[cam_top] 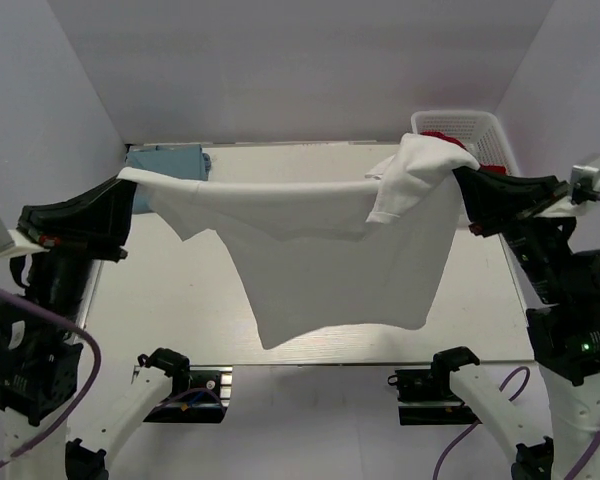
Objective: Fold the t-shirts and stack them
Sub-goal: Flatten out the tshirt
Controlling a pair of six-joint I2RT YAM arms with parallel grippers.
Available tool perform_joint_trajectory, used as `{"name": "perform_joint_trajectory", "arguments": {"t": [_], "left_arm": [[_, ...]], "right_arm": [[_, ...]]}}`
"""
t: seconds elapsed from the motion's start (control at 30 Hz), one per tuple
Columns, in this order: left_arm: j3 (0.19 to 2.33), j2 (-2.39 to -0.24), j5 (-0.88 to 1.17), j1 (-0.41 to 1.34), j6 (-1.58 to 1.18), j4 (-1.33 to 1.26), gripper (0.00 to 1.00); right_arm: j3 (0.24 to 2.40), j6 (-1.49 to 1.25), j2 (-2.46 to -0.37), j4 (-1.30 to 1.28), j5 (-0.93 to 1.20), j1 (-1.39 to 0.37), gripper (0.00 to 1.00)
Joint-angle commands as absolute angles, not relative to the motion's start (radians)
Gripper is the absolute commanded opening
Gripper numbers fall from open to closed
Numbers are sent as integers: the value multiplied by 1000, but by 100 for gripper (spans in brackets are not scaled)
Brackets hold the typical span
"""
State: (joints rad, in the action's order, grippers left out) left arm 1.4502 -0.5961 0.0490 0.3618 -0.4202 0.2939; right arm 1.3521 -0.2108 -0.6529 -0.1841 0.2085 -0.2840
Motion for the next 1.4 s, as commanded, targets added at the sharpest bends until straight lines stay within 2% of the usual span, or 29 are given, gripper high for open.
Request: {"name": "perform_joint_trajectory", "arguments": {"t": [0.0,0.13,0.23,0.27,0.33,0.47,0.67,0.73,0.9,0.93,1.07,1.2,1.27,1.3,1.33,1.37], "left_arm": [[1399,-666,-1,354,-437,305,0],[1348,-800,-148,364,-462,305,0],[1321,-951,-267,353,-480,272,0],[1321,-1000,-296,353,-480,252,0],[1461,-1204,-342,353,-466,306,0],[1855,-1458,-354,344,-419,422,0],[1973,-1462,-322,324,-374,434,0],[1927,-1396,-311,324,-374,448,0],[1521,-1165,-414,324,-440,405,0],[1455,-1126,-414,324,-460,405,0],[1064,-971,-345,324,-618,446,0],[849,-904,-286,324,-741,560,0],[824,-893,-296,324,-813,690,24],[824,-879,-308,324,-833,737,41],[815,-870,-327,334,-862,823,67],[815,-858,-339,334,-885,848,99]], "right_arm": [[1332,-238,-725,-176,190,-281,0],[1272,-264,-839,-140,146,-278,0],[1252,-272,-1010,-83,135,-278,0],[1255,-272,-1043,16,143,-279,0],[1366,-250,-1201,17,161,-279,0],[1676,-218,-1396,-57,161,-278,0],[1750,-186,-1405,-77,127,-273,0],[1671,-184,-1379,-66,129,-275,0],[1410,-198,-1244,-12,87,-273,0],[1275,-216,-1221,-11,89,-276,0],[981,-290,-1174,18,103,-275,0],[792,-380,-1129,-57,98,-273,2],[709,-406,-1115,-119,62,-273,19],[701,-416,-1108,-171,22,-270,23],[700,-420,-1101,-201,-26,-273,41],[707,-457,-1097,-271,-47,-275,55]]}}
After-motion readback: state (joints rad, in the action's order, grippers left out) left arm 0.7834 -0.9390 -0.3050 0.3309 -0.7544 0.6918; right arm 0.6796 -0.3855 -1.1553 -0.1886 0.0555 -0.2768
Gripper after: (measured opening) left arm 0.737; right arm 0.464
